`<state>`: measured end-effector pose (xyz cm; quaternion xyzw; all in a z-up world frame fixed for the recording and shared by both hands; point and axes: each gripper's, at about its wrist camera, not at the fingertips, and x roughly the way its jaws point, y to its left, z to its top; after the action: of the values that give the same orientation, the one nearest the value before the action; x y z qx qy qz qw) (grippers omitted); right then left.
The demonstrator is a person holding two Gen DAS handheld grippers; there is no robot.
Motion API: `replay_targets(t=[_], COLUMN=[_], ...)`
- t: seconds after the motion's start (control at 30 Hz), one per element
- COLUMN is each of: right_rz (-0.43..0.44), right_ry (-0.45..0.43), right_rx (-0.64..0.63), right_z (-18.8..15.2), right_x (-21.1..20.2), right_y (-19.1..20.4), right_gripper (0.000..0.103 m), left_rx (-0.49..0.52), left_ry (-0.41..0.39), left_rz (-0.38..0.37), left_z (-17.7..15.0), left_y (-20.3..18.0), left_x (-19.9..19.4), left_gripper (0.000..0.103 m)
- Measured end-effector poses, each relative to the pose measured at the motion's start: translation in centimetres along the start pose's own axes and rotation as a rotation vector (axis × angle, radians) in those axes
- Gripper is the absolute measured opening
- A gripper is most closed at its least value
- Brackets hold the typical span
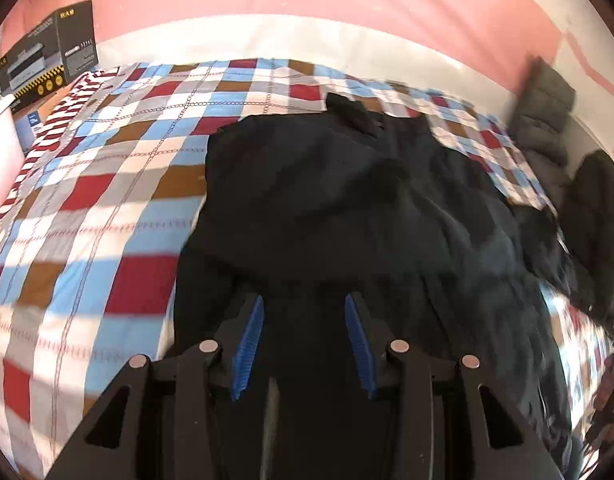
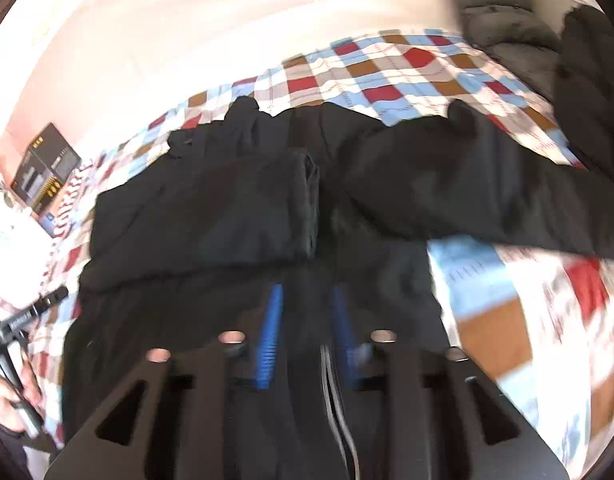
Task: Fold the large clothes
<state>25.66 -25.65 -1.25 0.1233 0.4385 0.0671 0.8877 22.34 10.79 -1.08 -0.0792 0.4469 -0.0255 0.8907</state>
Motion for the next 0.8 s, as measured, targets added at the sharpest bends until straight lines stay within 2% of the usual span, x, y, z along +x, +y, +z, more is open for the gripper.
replay_targets(t=[0.03, 0.07, 0.2, 0.4, 0.6, 0.8], right_rz=[0.011, 0.015, 0.013, 0.002, -0.002, -0.015], right_ry=[-0.013, -0.019, -0.055, -0.083, -0.087, -0.109], right_rx=[0.016, 0.027, 0.065, 0.064, 0.092, 0.159], right_z=[-0.7, -0.9, -3.2, -4.9, -5.1, -4.2], right_x=[-1.3, -1.9, -6.1, -9.4, -10.3, -9.6], right_y=[-0.3, -0.4, -1.1, -1.4, -3.1, -6.0], right_gripper=[0.059, 0.061, 0.061, 0.061, 0.061, 0.061], left_rx=[0.007, 0.015, 0.021, 0.033, 0.052, 0.08], left_ry=[-0.004, -0.009, -0.019, -0.028, -0.025, -0.026], left_rz=[0.0, 0.002, -0.005, -0.038, -0.059, -0.062], left_z=[-0.8, -2.0, -4.7, -7.0, -7.2, -6.0], left_y=[-0.3, -0.8, -2.0, -3.8, -5.6, -7.4], left_x=[-0.8, -2.0, -5.4, -8.7, -9.6, -8.5], left_gripper=[0.043, 0.043, 0.044, 0.046, 0.046, 0.046])
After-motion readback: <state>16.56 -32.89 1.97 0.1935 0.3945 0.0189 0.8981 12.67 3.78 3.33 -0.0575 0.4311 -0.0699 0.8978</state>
